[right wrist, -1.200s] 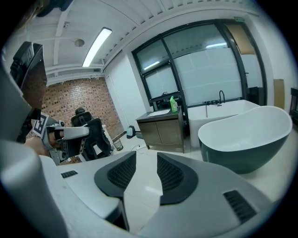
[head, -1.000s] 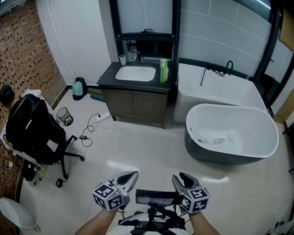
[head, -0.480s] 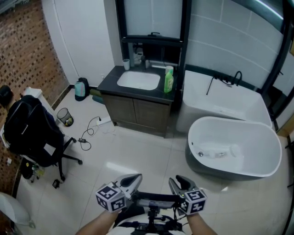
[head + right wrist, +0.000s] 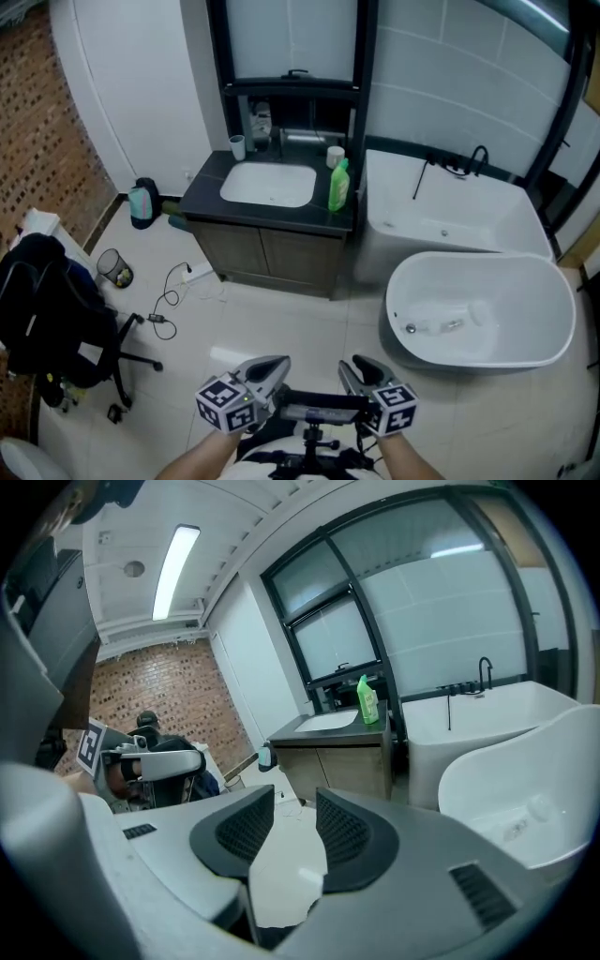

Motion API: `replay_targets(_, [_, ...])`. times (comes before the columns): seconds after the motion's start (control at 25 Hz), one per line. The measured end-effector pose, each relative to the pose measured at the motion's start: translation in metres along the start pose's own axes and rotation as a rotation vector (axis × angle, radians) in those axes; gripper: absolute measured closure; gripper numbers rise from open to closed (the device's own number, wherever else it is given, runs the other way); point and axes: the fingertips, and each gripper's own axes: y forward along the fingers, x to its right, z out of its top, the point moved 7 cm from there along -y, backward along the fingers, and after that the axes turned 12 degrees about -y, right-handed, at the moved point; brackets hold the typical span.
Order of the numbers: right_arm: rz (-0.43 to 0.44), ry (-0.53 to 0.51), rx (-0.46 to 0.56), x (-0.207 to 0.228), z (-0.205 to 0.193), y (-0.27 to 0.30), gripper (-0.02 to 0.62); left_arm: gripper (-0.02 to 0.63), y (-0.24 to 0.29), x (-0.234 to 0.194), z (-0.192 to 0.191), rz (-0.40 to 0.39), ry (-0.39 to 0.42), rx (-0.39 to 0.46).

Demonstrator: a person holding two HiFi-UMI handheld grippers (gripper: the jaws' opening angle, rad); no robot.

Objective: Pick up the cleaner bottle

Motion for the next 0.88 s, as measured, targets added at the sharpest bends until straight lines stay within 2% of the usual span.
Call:
replay_targets(0.2, [-0.034,0.005,0.01,0.003,0.039,0.05,0.446,0.604,0.013,-0.05,0.051,-0.034,0.008,-0.02])
replay_targets(0.44, [-0.081,0.026,0.007,0.005,0.062,0.091,0.446,0.604,0.026,-0.096,0.083,-0.073,0.003,-0.05])
replay_targets(0.88, [-0.105,0.049,0.005,0.033,0.082,0.126,0.446,0.604,0.066,-0.127,0.113,-0.102,0.002,-0.089])
